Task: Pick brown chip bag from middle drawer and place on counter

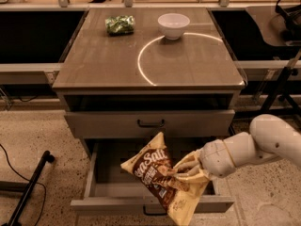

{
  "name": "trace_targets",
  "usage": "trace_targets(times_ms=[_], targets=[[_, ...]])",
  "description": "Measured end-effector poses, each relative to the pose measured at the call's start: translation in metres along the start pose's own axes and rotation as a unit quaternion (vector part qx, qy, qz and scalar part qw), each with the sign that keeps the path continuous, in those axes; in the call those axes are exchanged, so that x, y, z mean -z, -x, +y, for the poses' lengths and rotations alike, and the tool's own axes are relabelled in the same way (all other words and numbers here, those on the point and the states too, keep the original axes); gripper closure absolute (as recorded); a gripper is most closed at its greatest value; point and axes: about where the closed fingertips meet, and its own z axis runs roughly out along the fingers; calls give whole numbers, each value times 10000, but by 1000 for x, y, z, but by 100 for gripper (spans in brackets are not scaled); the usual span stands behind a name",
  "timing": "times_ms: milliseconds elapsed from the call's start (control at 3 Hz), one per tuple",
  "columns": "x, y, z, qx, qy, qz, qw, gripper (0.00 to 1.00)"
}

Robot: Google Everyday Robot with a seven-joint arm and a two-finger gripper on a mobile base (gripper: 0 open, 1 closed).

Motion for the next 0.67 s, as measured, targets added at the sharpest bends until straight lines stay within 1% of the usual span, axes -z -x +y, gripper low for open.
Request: trace_targets(times_ms=[333,667], targets=[[28,39,0,389,-265,4,9989,100],[28,39,0,389,-265,4,9989,100]])
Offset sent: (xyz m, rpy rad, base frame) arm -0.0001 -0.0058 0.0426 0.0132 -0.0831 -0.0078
